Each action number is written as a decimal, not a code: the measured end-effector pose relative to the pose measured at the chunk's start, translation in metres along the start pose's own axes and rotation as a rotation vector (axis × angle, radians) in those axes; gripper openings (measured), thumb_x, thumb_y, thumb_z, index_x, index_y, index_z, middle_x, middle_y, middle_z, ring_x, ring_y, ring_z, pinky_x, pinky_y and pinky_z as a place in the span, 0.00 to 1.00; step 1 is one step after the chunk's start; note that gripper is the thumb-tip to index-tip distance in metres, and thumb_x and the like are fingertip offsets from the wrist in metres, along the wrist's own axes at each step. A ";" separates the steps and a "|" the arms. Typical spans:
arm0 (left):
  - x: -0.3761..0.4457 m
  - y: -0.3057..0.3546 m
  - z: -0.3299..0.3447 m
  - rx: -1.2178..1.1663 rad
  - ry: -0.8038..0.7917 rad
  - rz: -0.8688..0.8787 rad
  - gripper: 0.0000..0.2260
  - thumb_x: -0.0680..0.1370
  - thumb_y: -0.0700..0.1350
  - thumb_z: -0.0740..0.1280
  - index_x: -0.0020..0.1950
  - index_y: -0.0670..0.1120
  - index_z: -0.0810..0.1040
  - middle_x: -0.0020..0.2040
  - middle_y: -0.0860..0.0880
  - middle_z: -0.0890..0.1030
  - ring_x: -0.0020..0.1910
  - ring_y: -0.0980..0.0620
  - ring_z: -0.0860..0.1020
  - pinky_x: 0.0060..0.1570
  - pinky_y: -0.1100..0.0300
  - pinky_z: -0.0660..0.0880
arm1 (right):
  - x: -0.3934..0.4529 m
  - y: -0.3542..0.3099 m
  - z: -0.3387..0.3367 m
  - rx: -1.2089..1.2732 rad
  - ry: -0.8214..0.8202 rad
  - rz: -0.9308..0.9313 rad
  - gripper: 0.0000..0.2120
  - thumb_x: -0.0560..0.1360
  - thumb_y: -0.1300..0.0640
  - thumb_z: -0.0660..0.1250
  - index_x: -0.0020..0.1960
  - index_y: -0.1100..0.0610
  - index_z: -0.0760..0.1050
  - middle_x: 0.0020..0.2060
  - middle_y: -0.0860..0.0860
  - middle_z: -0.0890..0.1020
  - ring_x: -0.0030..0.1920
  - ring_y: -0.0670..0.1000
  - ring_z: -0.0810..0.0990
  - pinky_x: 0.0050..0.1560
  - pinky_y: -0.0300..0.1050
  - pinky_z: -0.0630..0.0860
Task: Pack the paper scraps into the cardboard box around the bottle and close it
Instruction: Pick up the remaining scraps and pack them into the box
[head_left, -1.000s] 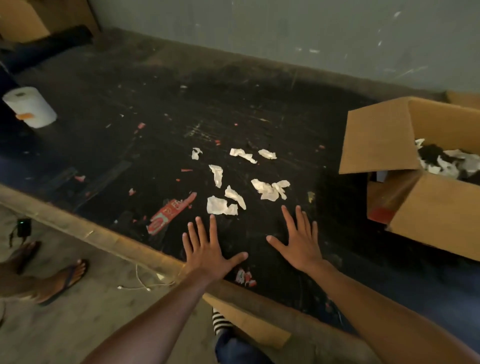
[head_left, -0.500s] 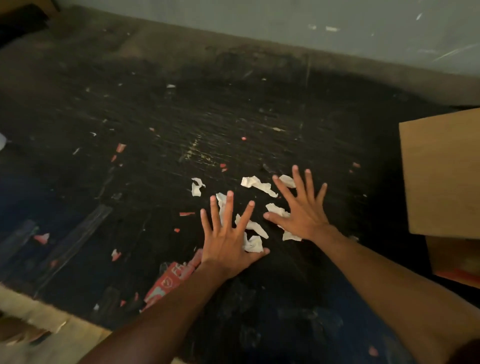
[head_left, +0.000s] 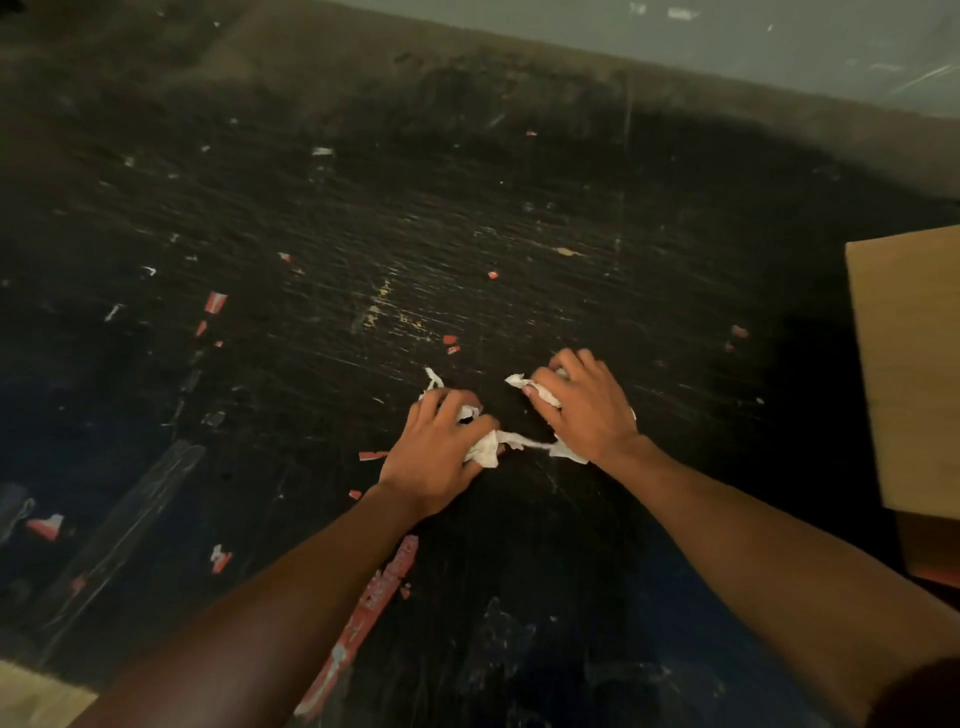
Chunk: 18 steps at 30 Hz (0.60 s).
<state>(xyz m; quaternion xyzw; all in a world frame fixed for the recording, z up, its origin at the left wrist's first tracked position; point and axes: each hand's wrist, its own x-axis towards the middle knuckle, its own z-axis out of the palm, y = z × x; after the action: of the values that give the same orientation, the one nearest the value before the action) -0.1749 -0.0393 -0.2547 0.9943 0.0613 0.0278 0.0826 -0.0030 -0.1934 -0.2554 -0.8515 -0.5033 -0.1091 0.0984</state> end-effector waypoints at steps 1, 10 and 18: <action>0.009 -0.011 0.002 0.014 -0.019 0.015 0.18 0.76 0.49 0.68 0.66 0.53 0.72 0.68 0.46 0.68 0.67 0.43 0.64 0.65 0.44 0.66 | 0.009 -0.001 0.009 0.017 0.022 0.025 0.13 0.80 0.46 0.60 0.55 0.52 0.78 0.49 0.52 0.78 0.48 0.53 0.77 0.42 0.50 0.76; 0.090 -0.101 0.022 -0.127 -0.083 -0.082 0.15 0.78 0.50 0.67 0.63 0.50 0.70 0.53 0.50 0.81 0.49 0.51 0.80 0.46 0.55 0.76 | 0.078 0.004 0.080 0.191 0.002 0.265 0.17 0.80 0.46 0.56 0.47 0.56 0.78 0.29 0.50 0.79 0.28 0.53 0.80 0.32 0.50 0.78; 0.130 -0.147 0.047 -0.127 -0.335 -0.157 0.19 0.80 0.51 0.64 0.69 0.50 0.65 0.53 0.47 0.81 0.51 0.46 0.80 0.48 0.50 0.77 | 0.109 0.029 0.116 0.433 -0.319 0.606 0.17 0.79 0.41 0.56 0.49 0.52 0.76 0.36 0.53 0.81 0.39 0.54 0.81 0.43 0.55 0.79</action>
<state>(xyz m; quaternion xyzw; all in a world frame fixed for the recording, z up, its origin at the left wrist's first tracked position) -0.0605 0.1137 -0.3200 0.9699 0.1223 -0.1409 0.1562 0.0838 -0.0840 -0.3370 -0.9271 -0.2500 0.1671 0.2239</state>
